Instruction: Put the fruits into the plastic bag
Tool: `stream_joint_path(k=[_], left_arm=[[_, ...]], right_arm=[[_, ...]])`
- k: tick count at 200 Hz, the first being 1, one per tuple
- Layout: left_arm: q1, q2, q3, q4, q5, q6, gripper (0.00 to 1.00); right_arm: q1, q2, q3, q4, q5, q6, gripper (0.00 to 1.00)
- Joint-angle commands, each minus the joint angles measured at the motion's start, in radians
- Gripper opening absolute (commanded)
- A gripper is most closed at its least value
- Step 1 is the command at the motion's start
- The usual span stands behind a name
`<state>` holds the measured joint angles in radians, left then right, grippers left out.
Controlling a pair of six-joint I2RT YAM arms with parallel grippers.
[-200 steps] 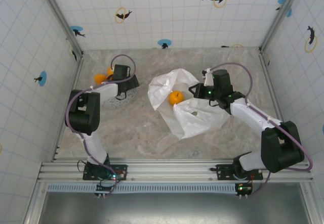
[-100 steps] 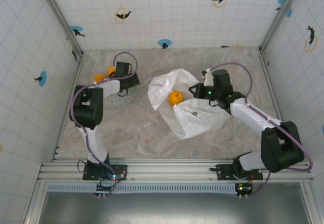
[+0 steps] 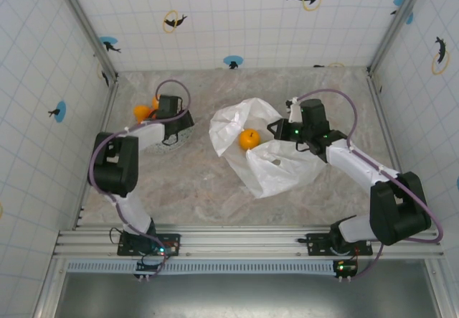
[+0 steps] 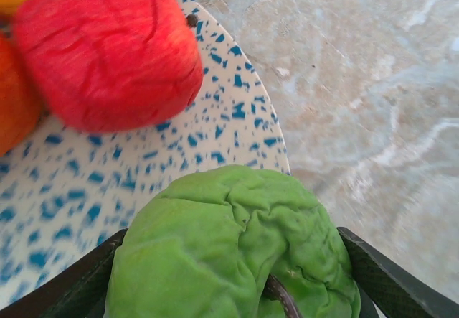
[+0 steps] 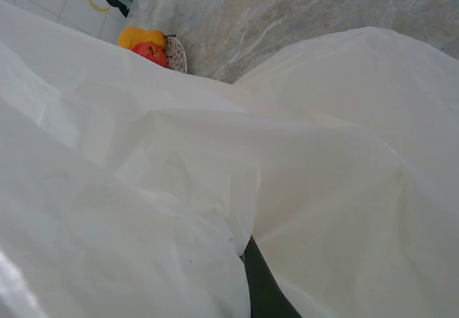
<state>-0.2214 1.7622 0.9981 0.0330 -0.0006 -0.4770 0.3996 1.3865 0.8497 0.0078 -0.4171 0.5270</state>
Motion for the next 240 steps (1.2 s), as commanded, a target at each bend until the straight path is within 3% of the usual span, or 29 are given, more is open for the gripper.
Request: stream_joint_path(k=[1, 51, 78, 95, 129, 168, 194, 240], left_arm=[[0.008, -0.157, -0.111, 0.058, 0.060, -0.066, 0.58], [-0.027, -0.630, -0.303, 0.003, 0.165, -0.084, 0.56], [-0.139, -0.789, -0.288, -0.036, 0.268, -0.049, 0.55], [-0.262, -0.840, -0.263, -0.039, 0.323, -0.026, 0.54], [-0.424, -0.861, -0.237, 0.015, 0.500, -0.007, 0.54], [-0.567, -0.805, -0.237, -0.003, 0.590, 0.071, 0.54], [-0.614, -0.720, -0.233, -0.056, 0.591, 0.112, 0.54], [-0.615, -0.639, -0.226, -0.142, 0.398, 0.136, 0.53]], right_arm=[[0.006, -0.001, 0.046, 0.009, 0.009, -0.004, 0.00], [0.005, 0.015, 0.066, 0.003, 0.013, -0.005, 0.00], [0.008, 0.023, 0.080, 0.003, 0.020, -0.005, 0.00], [0.009, 0.029, 0.088, 0.003, 0.022, -0.004, 0.00], [0.009, 0.030, 0.092, -0.005, 0.024, -0.004, 0.00], [0.010, 0.029, 0.097, -0.019, 0.060, -0.005, 0.00], [0.010, 0.034, 0.108, -0.025, 0.058, -0.005, 0.00], [-0.001, 0.033, 0.123, -0.052, 0.058, -0.018, 0.00]])
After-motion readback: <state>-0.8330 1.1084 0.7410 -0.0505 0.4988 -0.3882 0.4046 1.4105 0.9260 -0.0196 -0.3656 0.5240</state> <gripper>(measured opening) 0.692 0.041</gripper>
